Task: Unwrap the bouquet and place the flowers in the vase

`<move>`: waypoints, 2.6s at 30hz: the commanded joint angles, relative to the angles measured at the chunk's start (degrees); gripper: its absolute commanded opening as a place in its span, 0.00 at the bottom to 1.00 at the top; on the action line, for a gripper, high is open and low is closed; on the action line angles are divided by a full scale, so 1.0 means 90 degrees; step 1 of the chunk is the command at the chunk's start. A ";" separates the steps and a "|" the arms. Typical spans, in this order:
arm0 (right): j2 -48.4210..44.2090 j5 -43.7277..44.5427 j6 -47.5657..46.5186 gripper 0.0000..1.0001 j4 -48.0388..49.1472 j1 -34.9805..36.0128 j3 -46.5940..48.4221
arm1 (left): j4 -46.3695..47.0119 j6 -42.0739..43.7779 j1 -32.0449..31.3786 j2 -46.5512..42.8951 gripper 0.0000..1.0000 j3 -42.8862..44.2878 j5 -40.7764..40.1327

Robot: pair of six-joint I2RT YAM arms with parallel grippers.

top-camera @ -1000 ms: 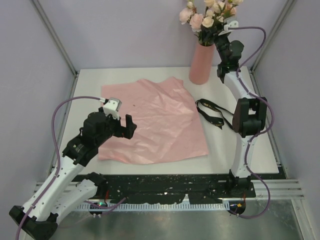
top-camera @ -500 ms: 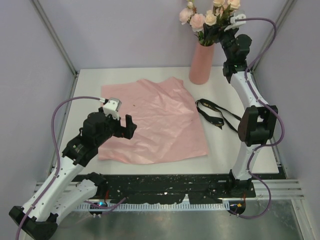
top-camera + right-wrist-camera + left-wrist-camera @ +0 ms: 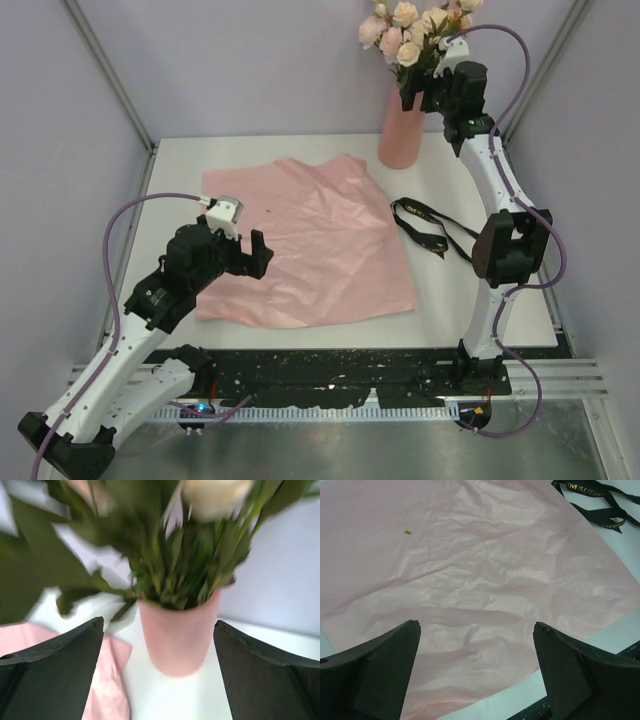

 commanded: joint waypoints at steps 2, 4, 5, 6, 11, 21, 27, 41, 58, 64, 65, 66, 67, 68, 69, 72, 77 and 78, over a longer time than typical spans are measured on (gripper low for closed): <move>-0.0644 0.0339 -0.0136 0.95 -0.0229 0.0114 -0.0938 | 0.0055 0.0040 -0.0007 -0.0081 1.00 0.0232 -0.0041; -0.0702 0.0329 -0.0184 0.95 -0.0171 0.0114 -0.1133 | 0.0065 0.0040 -0.0016 -0.0072 1.00 0.0232 -0.0031; -0.0799 0.0358 -0.0185 0.95 -0.0122 0.0114 -0.1337 | 0.0065 0.0040 -0.0017 -0.0062 1.00 0.0232 -0.0031; -0.0935 0.0359 -0.0185 0.95 0.0052 0.0114 -0.1426 | 0.0065 0.0040 -0.0007 -0.0071 1.00 0.0242 -0.0031; -0.1522 0.0280 -0.0243 0.95 0.1097 0.0114 -0.2266 | 0.0065 0.0040 -0.0017 -0.0101 0.99 0.0222 -0.0022; -0.1913 -0.0091 -0.0068 0.74 0.3772 0.0026 -0.3595 | 0.0153 0.0020 -0.0007 -0.0169 0.99 0.0134 0.0047; -0.1095 -0.0003 0.0342 0.71 0.4174 0.0016 -0.2923 | 0.0104 0.0069 -0.0026 -0.0091 0.99 0.0174 -0.0011; -0.0174 0.0017 0.0450 0.20 0.4507 0.0026 -0.2373 | 0.0123 0.0079 -0.0017 0.0094 0.99 0.0174 -0.0060; -0.2633 0.0241 0.0362 0.95 0.2535 0.0026 -0.3729 | 0.0162 0.0040 -0.0016 0.0056 0.99 0.0154 0.0057; -0.3982 0.0252 0.1161 0.95 0.2116 0.0026 -0.5428 | 0.0211 0.0069 -0.0007 -0.0169 0.99 0.0115 0.0047; -0.4283 0.0203 0.1260 0.95 0.1786 0.0026 -0.5537 | 0.0240 0.0069 -0.0016 -0.0227 0.99 0.0096 0.0047; -0.4431 0.0077 0.1522 0.95 0.1570 0.0026 -0.5684 | 0.0269 0.0060 -0.0017 -0.0295 0.99 0.0076 0.0056; -0.4752 -0.0089 0.1650 0.95 0.1026 0.0036 -0.5724 | 0.0328 0.0059 -0.0017 -0.0402 0.99 0.0047 0.0066; -0.4929 -0.0158 0.1874 0.95 0.0383 0.0046 -0.5792 | 0.0415 0.0040 -0.0007 -0.0510 0.99 -0.0002 0.0066; -0.5230 -0.0236 0.1963 0.95 0.0125 0.0084 -0.5831 | 0.0542 0.0030 -0.0016 -0.0675 0.99 -0.0080 0.0057; -0.6013 -0.0257 0.2120 0.95 -0.0754 0.0240 -0.6162 | 0.0884 -0.0019 -0.0017 -0.1154 1.00 -0.0314 0.0018; -0.7652 -0.0899 0.2207 0.95 -0.1293 0.0475 -0.6798 | 0.1285 -0.0038 -0.0016 -0.1886 1.00 -0.0636 -0.0333; -0.7965 -0.1017 0.2276 0.95 -0.1390 0.0475 -0.6905 | 0.1334 -0.0029 -0.0017 -0.2014 1.00 -0.0666 -0.0402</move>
